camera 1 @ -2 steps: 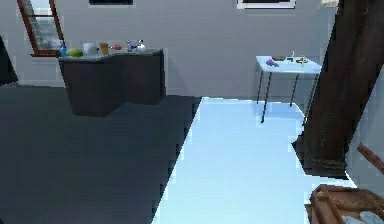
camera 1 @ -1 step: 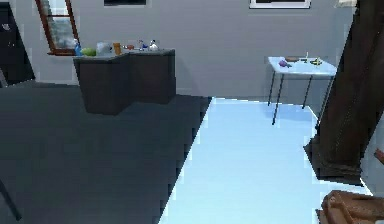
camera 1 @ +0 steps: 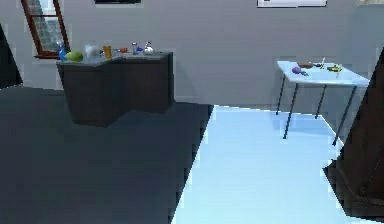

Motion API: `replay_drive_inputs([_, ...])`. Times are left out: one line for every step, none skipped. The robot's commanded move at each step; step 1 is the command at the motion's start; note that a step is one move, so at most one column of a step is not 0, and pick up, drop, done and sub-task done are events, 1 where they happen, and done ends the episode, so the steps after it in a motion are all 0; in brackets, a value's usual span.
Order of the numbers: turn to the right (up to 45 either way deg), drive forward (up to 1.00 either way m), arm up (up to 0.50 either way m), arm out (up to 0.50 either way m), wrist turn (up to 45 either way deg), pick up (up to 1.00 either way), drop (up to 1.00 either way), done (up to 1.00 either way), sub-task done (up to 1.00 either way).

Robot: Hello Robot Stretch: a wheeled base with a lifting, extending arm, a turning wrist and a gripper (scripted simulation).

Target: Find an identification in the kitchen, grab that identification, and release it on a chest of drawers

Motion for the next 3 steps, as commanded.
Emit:
replay_drive_inputs([-33.0,0.00,0.00,0.00,0.0,0.00,0.00,0.00,0.00])
replay_drive_inputs([0.0,1.00,0.00,0.00,0.0,0.00,0.00,0.00,0.00])
replay_drive_inputs([0.0,1.00,0.00,0.00,0.0,0.00,0.00,0.00,0.00])
